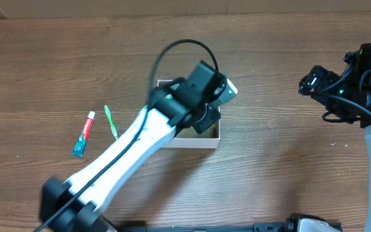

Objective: Pack container
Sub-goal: 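Lower the razor into the box and release it, then move the left gripper to the green toothbrush and grasp it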

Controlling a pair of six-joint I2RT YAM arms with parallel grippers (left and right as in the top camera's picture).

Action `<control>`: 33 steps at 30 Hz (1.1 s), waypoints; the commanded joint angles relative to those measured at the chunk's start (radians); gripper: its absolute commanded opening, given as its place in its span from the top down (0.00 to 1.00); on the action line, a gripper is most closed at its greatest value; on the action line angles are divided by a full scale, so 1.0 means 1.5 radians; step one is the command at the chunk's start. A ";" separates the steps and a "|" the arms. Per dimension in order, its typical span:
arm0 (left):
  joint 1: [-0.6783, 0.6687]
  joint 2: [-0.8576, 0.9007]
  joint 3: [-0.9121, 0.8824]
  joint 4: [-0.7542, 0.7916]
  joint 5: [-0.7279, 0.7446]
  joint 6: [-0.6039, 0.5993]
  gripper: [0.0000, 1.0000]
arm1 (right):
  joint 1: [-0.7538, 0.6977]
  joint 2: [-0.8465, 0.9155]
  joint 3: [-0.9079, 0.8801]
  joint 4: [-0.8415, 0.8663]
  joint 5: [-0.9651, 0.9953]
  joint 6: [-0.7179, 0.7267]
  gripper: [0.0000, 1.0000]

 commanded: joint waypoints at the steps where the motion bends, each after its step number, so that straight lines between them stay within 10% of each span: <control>1: 0.025 0.080 -0.008 -0.004 -0.018 -0.005 0.96 | -0.001 -0.003 -0.002 0.004 -0.004 -0.005 0.01; 7: 0.062 0.102 -0.008 -0.030 -0.018 -0.066 0.94 | -0.001 -0.003 -0.002 0.004 -0.004 -0.005 0.01; 9: 0.062 0.102 -0.008 -0.051 -0.018 -0.066 0.41 | -0.001 -0.003 -0.002 0.004 -0.004 -0.005 0.02; 11: 0.060 0.102 -0.008 -0.066 -0.018 -0.066 0.36 | -0.001 -0.003 -0.002 0.004 -0.004 -0.005 0.02; 12: 0.057 0.101 -0.006 -0.077 -0.022 -0.077 0.16 | -0.001 -0.003 -0.002 0.004 -0.004 -0.005 0.02; 24: 0.147 -0.176 0.052 -0.220 -0.186 -0.314 0.00 | -0.001 -0.003 -0.002 0.010 0.014 -0.008 0.01; 33: 0.437 -0.085 -0.195 -0.111 -0.018 -0.455 0.00 | -0.001 -0.003 -0.002 0.009 0.013 -0.007 0.01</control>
